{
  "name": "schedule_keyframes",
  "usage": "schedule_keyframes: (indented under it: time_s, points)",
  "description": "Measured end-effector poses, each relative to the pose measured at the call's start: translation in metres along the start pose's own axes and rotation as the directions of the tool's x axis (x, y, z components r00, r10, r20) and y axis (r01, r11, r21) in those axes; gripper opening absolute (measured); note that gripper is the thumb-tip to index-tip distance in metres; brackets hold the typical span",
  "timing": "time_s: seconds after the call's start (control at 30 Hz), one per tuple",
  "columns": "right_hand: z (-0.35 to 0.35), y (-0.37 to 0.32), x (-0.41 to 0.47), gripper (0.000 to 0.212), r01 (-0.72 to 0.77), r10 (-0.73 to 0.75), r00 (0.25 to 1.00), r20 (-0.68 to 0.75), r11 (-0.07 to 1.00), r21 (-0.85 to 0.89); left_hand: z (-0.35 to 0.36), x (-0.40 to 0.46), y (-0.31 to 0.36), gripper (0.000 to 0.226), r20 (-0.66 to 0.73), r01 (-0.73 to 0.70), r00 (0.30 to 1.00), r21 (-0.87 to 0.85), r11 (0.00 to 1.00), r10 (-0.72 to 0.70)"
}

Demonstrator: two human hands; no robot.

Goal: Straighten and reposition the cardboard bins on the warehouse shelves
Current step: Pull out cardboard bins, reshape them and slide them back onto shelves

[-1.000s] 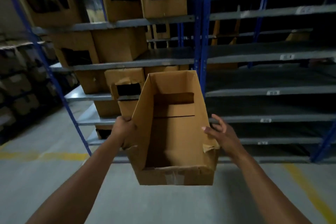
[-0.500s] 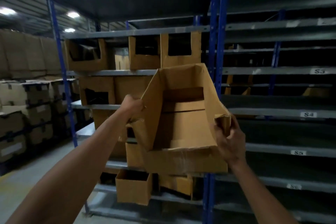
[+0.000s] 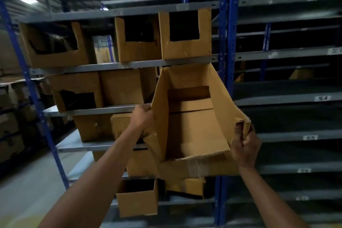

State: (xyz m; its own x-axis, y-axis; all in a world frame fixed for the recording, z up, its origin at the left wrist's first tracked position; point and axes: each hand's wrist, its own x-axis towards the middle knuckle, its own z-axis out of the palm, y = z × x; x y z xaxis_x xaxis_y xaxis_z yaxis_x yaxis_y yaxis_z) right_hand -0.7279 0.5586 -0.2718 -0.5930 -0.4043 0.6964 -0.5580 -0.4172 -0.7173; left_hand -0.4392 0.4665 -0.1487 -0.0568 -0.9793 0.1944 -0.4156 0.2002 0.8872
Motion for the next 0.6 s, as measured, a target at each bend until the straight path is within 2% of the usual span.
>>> schedule_keyframes:
  time_s: [0.1, 0.17, 0.27, 0.33, 0.43, 0.5, 0.6]
  points:
    - [0.025, -0.005, 0.0, 0.049, -0.007, 0.007, 0.999, -0.036, 1.0, -0.015, -0.013, 0.017, -0.002, 0.016, 0.037, -0.036, 0.999, -0.041, 0.998, 0.038]
    - [0.04, -0.014, 0.009, 0.042, -0.007, 0.006, 0.999, -0.054, 1.0, -0.018, -0.025, 0.024, 0.004, 0.021, 0.115, -0.055, 0.99, -0.193, 0.98, 0.078]
    - [0.061, -0.016, 0.038, 0.029, 0.033, -0.046, 0.991, -0.129, 0.994, -0.104, -0.035, 0.037, 0.002, 0.028, 0.216, -0.165, 0.942, -0.364, 0.916, 0.256]
    - [0.074, -0.013, 0.065, 0.031, 0.024, -0.046, 0.988, -0.148, 0.989, -0.145, -0.031, 0.049, -0.014, 0.056, 0.267, -0.246, 0.883, -0.438, 0.865, 0.387]
    - [0.096, -0.006, 0.106, 0.04, -0.019, -0.005, 0.992, -0.129, 0.982, -0.187, -0.016, 0.069, -0.05, 0.096, 0.298, -0.246, 0.832, -0.557, 0.793, 0.468]
    - [0.11, 0.006, 0.133, 0.042, -0.064, 0.04, 0.992, -0.121, 0.977, -0.202, -0.001, 0.082, -0.071, 0.11, 0.302, -0.289, 0.817, -0.523, 0.802, 0.491]
    - [0.131, 0.039, 0.165, 0.05, -0.15, 0.142, 0.988, -0.053, 0.966, -0.212, 0.029, 0.107, -0.093, 0.098, 0.209, -0.403, 0.844, -0.36, 0.841, 0.494]
